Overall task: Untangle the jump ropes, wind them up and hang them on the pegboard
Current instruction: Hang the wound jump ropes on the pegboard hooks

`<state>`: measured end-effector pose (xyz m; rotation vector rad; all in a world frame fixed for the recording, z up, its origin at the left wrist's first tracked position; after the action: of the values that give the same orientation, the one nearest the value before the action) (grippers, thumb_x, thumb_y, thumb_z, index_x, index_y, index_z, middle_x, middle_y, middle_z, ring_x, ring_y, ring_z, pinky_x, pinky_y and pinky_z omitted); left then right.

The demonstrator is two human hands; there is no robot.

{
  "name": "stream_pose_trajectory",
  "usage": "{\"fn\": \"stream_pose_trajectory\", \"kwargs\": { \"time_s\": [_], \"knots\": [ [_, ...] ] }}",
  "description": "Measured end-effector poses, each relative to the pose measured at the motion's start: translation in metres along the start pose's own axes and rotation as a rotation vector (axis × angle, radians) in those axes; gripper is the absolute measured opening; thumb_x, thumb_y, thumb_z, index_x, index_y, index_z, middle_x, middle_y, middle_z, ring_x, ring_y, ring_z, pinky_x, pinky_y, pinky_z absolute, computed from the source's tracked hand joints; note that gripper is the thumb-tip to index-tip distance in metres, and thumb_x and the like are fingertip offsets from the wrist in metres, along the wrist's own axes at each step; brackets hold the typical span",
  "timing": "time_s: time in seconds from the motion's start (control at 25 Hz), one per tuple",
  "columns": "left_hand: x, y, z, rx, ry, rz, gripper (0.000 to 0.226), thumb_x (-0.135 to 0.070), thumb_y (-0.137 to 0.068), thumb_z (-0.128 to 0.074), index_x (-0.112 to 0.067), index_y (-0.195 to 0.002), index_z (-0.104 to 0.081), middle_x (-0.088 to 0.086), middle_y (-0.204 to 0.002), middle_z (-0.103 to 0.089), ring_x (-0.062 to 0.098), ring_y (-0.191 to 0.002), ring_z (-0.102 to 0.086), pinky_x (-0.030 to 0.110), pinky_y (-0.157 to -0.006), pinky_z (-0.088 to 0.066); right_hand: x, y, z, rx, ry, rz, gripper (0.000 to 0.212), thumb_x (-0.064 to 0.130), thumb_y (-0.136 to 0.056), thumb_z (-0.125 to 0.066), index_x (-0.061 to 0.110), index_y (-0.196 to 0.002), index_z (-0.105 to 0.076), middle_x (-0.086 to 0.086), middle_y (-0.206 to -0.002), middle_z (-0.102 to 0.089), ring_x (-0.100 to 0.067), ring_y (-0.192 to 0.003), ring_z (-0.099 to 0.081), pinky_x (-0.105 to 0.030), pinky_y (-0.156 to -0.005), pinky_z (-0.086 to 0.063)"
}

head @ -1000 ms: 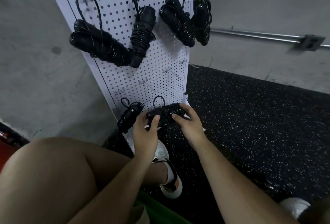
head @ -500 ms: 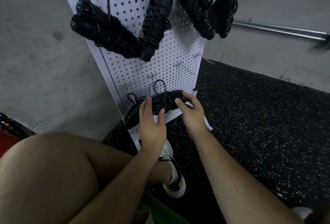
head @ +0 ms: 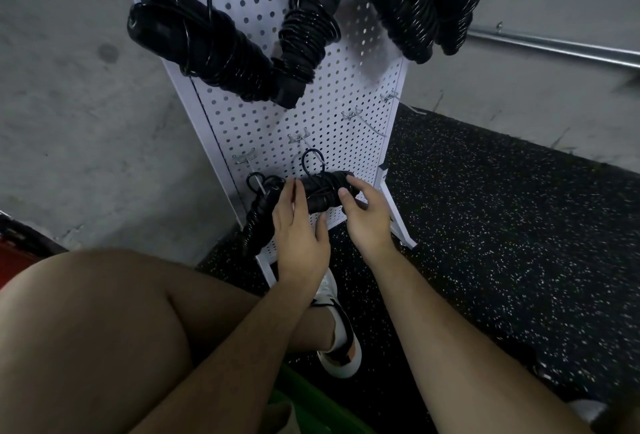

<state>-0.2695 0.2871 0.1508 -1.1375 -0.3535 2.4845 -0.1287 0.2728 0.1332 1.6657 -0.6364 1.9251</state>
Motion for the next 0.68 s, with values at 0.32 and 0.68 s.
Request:
{"fn": "stream_pose_trajectory", "kwargs": {
  "time_s": [0.32,0.68],
  "knots": [
    [0.006,0.015,0.004,-0.077,-0.106,-0.289,0.047,-0.012,-0.099,-0.059,-0.007,-0.145,-0.052,0.008,-0.154,-0.046,0.028,-0.141,-0.041,0.048,-0.116,-0.036,0.001,0.034,0.007,0.170,0.542,0.441,0.039,0.041,-0.105,-0.047,0.031,-0.141,-0.056,0.007,-0.147,-0.048,-0.015,-0.134,-0.046,-0.034,-0.100,-0.050],
    [0.001,0.072,-0.060,0.293,-0.113,-0.479,0.042,-0.030,-0.099,-0.053,-0.015,-0.138,-0.061,0.002,-0.139,-0.060,0.023,-0.123,-0.055,0.041,-0.099,-0.043,-0.069,0.096,0.090,0.250,0.820,0.404,0.041,0.034,-0.104,-0.043,0.029,-0.145,-0.047,0.003,-0.138,-0.051,-0.025,-0.115,-0.055,-0.043,-0.085,-0.056]
  ]
}}
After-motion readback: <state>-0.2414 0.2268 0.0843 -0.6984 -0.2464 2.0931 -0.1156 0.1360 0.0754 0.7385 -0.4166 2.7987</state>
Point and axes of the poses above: each hand's wrist, its own y-axis away from the middle knuckle, its own z-axis out of the back of the hand, x = y × z, the point moved 3 cm from there along -y, towards the middle knuckle
